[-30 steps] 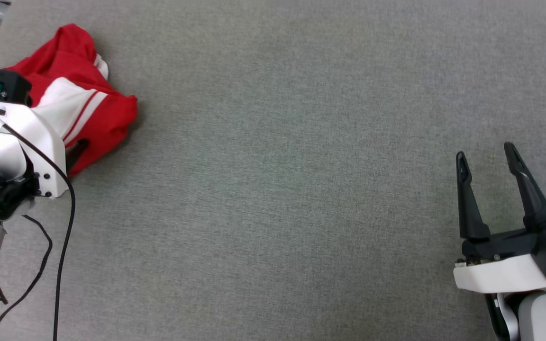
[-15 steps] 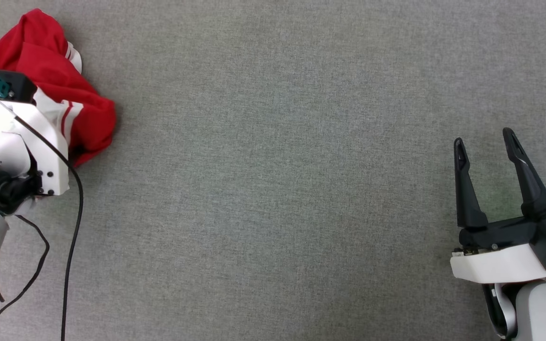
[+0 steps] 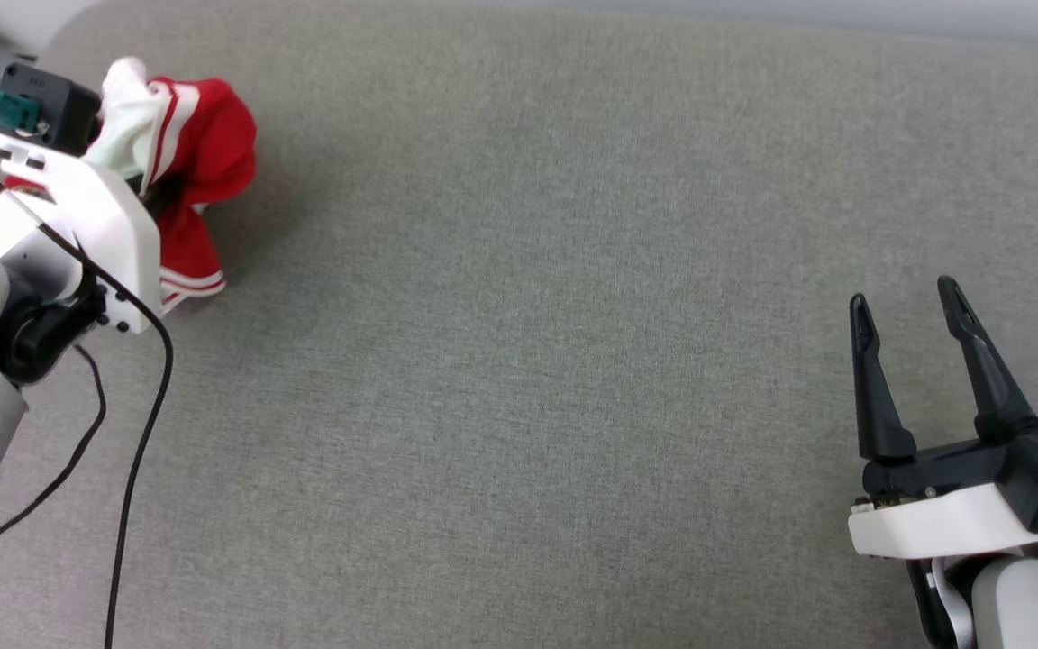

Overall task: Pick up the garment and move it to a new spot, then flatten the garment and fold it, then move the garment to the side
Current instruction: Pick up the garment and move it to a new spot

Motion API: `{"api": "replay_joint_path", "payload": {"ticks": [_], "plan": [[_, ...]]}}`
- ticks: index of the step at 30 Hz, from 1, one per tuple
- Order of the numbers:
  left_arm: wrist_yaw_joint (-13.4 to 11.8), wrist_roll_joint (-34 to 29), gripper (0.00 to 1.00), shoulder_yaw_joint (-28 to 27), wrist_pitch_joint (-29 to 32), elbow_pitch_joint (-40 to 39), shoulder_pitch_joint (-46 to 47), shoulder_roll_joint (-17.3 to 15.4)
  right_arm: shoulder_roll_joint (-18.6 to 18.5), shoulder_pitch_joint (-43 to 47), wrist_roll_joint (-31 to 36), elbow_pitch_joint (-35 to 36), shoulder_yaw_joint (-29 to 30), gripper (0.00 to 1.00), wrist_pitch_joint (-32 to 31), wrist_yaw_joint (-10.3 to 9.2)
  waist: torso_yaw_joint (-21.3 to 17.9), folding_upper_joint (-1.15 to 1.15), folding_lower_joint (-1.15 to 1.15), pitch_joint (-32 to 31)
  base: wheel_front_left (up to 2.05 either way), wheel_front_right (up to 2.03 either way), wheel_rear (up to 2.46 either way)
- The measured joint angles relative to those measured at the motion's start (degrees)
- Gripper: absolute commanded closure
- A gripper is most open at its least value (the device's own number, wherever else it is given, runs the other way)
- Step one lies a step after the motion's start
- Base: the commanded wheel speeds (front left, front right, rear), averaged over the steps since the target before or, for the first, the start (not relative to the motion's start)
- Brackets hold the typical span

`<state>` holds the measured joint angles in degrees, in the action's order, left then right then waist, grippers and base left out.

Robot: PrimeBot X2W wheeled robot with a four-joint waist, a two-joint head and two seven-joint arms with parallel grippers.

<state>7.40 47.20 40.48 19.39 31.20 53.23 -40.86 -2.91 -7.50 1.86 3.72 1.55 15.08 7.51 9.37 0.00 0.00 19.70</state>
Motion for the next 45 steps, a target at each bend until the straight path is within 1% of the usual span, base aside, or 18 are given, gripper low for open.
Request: {"api": "replay_joint_path", "payload": {"ticks": [4,8,10,15,19,24,27,32,34,36,39,43,45], "plan": [[0.0,-0.65,1.0,2.29,-1.49,-5.09,1.44,-0.89,-0.01,0.82,-1.26,-0.29,0.11,0.0,0.0,0.0,0.04,0.0,0.0,-2.71,0.0,0.0,0.0],[0.0,-2.32,1.0,3.77,-2.44,-9.25,2.84,-0.27,0.0,1.54,-2.47,-0.52,0.19,0.0,0.0,0.01,-0.74,0.0,0.0,-4.53,0.0,0.0,0.0],[-0.01,-3.16,1.0,4.78,-2.43,-11.15,3.36,0.49,0.0,1.54,-3.08,-0.52,0.32,0.0,0.0,0.01,-1.72,0.0,0.0,-4.93,0.0,0.0,0.0],[-0.01,-5.8,1.0,7.35,-2.7,-15.03,5.24,3.77,-0.01,1.43,-4.5,-0.56,0.67,0.0,0.0,0.0,-5.03,0.0,-0.01,-5.23,0.0,0.0,0.0],[-0.01,-7.5,1.0,10.21,-3.01,-16.75,7.11,7.67,-0.02,1.31,-5.55,-0.56,1.08,0.0,0.0,0.0,-8.21,0.0,0.0,-4.84,0.0,0.0,0.0],[0.0,-9.36,1.0,14.71,-4.6,-16.75,9.38,14.02,-0.02,1.06,-6.57,-0.55,2.35,0.0,0.0,0.01,-12.12,0.0,0.0,-3.6,0.0,0.0,0.0],[0.0,-9.67,1.0,18.47,-5.54,-15.15,10.15,18.37,-0.03,0.59,-6.97,-0.58,3.19,0.0,0.0,0.0,-14.07,0.0,0.0,-2.6,0.0,0.0,0.0],[0.0,-9.11,1.0,26.79,-6.73,-10.39,9.94,25.52,-0.02,0.04,-7.42,-0.58,4.01,0.0,0.0,0.0,-16.5,0.0,0.0,-0.78,0.0,0.0,0.0],[0.0,-8.61,1.0,29.82,-7.08,-8.12,8.84,27.92,-0.02,-0.35,-7.45,-0.56,4.27,0.0,0.0,0.01,-17.12,0.0,0.0,-0.07,0.0,0.0,0.0],[-0.01,-8.0,1.0,31.65,-7.3,-6.14,6.99,30.38,-0.02,-0.58,-7.46,-0.57,4.49,0.0,0.0,0.0,-17.54,0.0,0.0,0.55,0.0,0.0,0.0],[-0.01,-8.26,1.0,32.73,-7.15,-3.64,4.49,33.12,-0.01,-0.81,-7.45,-0.59,4.49,0.0,0.0,0.01,-17.92,0.0,0.0,1.33,0.0,0.0,0.0],[-0.02,-12.27,1.0,32.83,-3.79,-3.08,-0.68,35.35,-0.01,-1.28,-7.38,-0.79,4.45,0.0,0.0,0.01,-18.1,0.0,0.0,1.96,0.0,0.0,0.0],[-0.03,-13.23,1.0,32.83,-2.87,-3.45,-2.83,36.02,-0.01,-1.51,-7.35,-0.87,4.49,0.0,0.0,0.01,-17.99,0.0,0.0,2.08,0.0,0.0,0.0]]}}
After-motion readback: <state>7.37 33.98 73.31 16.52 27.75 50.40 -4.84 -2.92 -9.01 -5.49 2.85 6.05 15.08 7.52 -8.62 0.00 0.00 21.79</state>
